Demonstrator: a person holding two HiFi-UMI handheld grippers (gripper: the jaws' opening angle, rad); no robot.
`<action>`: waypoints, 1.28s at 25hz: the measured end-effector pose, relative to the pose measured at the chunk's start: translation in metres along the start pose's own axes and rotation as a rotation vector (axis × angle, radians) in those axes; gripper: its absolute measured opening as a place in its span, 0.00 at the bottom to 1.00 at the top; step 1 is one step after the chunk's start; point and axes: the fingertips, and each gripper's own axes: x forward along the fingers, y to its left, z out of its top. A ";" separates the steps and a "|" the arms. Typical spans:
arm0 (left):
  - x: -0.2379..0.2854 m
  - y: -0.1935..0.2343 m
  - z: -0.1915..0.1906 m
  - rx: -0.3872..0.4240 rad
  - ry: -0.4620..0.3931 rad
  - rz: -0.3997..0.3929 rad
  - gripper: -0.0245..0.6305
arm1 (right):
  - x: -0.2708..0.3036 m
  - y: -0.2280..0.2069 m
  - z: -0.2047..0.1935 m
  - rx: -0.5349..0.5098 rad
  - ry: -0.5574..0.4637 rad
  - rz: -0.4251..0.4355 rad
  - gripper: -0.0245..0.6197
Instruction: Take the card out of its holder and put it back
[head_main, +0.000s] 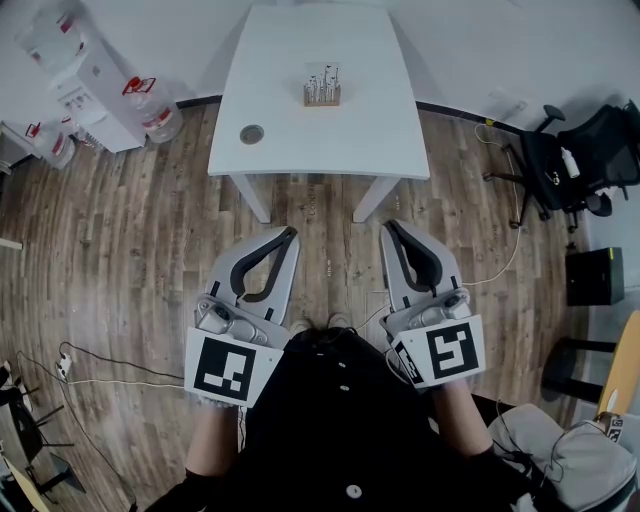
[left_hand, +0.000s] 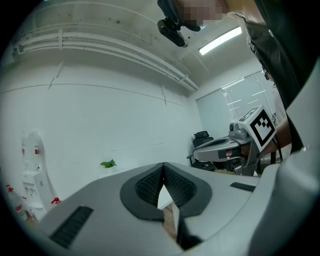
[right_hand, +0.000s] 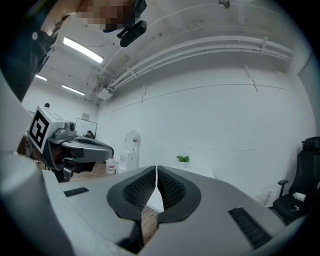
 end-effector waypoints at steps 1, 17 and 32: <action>-0.001 0.002 0.000 0.005 -0.003 -0.003 0.06 | 0.001 0.001 0.000 -0.001 -0.001 -0.003 0.11; -0.029 0.025 -0.005 0.037 -0.044 -0.024 0.06 | 0.007 0.034 0.007 -0.057 -0.024 -0.065 0.11; 0.025 0.059 -0.006 0.054 -0.067 -0.003 0.06 | 0.066 -0.007 0.008 -0.087 -0.044 -0.049 0.11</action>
